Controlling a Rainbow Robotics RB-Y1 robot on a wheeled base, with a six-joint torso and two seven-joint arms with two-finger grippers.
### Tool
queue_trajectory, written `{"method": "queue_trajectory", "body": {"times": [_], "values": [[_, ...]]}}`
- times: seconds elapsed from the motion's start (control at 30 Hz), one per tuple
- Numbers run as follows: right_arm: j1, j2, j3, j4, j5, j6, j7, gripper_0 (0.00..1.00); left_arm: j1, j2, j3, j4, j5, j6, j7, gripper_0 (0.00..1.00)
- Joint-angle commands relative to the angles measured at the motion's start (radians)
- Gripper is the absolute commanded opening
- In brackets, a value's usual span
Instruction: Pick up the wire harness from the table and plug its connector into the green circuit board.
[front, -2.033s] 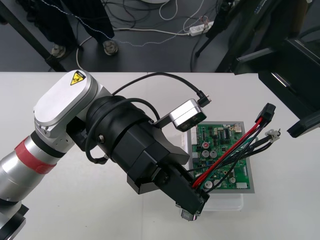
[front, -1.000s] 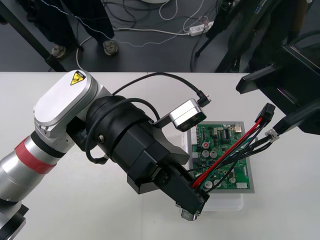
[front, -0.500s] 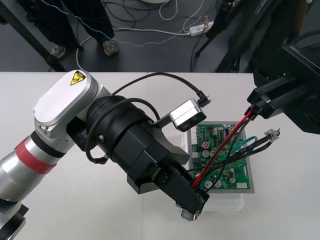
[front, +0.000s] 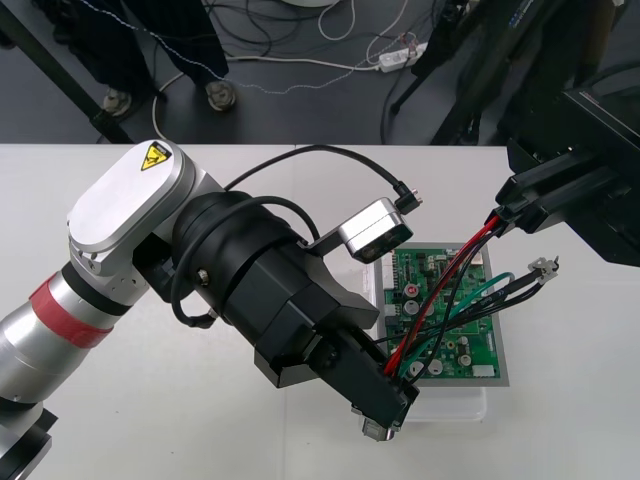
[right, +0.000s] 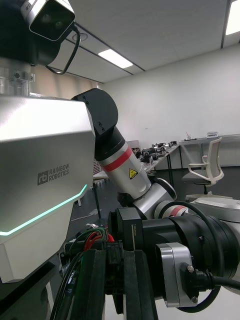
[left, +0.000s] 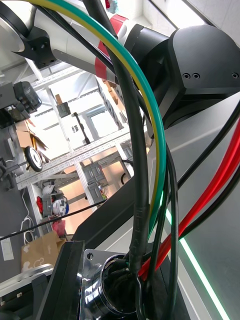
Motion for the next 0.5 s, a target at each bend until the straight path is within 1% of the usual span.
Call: {"method": "queue_trajectory", "body": {"times": [0.03, 0.23, 0.27, 0.3, 0.33, 0.37, 0.4, 0.5], "values": [[0.005, 0.011, 0.012, 0.005, -0.009, -0.005, 0.028, 0.00, -0.037, -0.006, -0.012, -0.008, -0.002, -0.028, -0.018, 0.00], [0.005, 0.011, 0.012, 0.005, -0.009, -0.005, 0.028, 0.00, -0.037, 0.000, -0.012, -0.006, -0.022, -0.028, -0.067, 0.00], [0.005, 0.009, 0.012, 0.006, -0.009, -0.005, 0.028, 0.00, -0.036, 0.002, -0.011, -0.005, -0.037, -0.028, -0.098, 0.24], [0.005, 0.011, 0.012, 0.005, -0.009, -0.005, 0.028, 0.00, -0.036, 0.002, -0.011, 0.001, -0.038, -0.028, -0.109, 0.52], [0.005, 0.011, 0.012, 0.005, -0.009, -0.005, 0.026, 0.00, -0.036, 0.002, -0.012, 0.004, -0.038, -0.028, -0.109, 0.64], [0.005, 0.011, 0.012, 0.005, -0.009, -0.005, 0.028, 0.00, -0.036, 0.000, -0.012, 0.017, -0.034, -0.028, -0.119, 0.79], [0.005, 0.011, 0.012, 0.005, -0.009, -0.005, 0.028, 0.00, -0.036, 0.000, -0.012, 0.031, -0.029, -0.028, -0.150, 0.99], [0.005, 0.011, 0.012, 0.006, -0.009, -0.005, 0.026, 0.00, -0.036, 0.000, -0.012, 0.070, -0.028, -0.028, -0.198, 1.00]]}}
